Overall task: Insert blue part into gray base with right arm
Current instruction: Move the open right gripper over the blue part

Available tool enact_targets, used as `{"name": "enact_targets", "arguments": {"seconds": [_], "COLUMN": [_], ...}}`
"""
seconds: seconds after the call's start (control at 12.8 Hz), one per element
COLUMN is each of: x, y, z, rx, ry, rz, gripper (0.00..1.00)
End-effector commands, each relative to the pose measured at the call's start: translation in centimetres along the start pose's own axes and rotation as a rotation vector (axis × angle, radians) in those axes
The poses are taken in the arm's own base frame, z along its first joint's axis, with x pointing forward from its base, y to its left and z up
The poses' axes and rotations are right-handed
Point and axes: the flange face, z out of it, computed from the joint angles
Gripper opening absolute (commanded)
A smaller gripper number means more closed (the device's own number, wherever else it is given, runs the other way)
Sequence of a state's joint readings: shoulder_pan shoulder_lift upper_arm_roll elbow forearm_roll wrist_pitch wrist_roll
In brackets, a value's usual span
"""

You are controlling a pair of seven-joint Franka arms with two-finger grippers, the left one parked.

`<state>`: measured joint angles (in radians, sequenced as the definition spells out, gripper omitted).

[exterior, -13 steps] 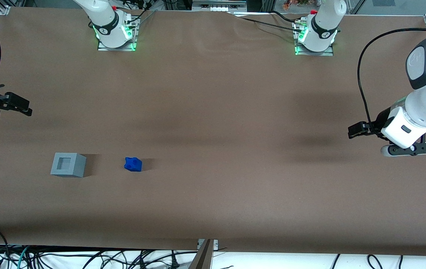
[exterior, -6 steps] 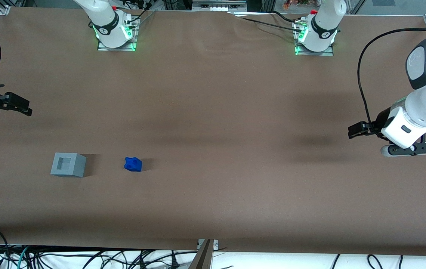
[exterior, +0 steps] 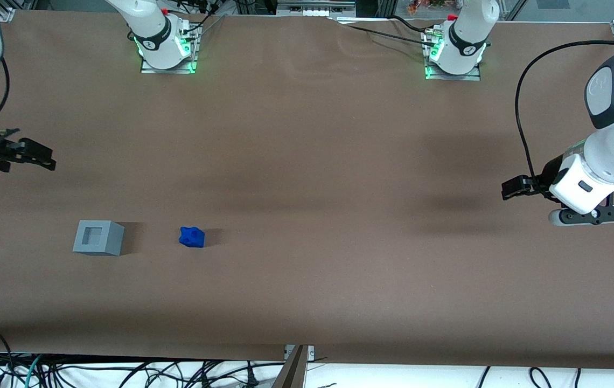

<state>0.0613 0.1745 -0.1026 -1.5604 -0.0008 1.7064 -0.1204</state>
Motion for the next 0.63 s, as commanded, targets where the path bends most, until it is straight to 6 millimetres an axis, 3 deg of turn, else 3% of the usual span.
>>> {"name": "enact_targets", "arguments": {"seconds": [0.0,0.23,0.55], "x": [1.5,3.3,6.0], "y": [-1.4,-4.9,-9.1], "z": [1.7,4.0,9.0], "rx": [0.007,0.001,0.024], "ry": [0.004,0.024,0.046], "rz": [-0.018,-0.059,-0.091], "gripper": [0.99,0.99,0.99]}}
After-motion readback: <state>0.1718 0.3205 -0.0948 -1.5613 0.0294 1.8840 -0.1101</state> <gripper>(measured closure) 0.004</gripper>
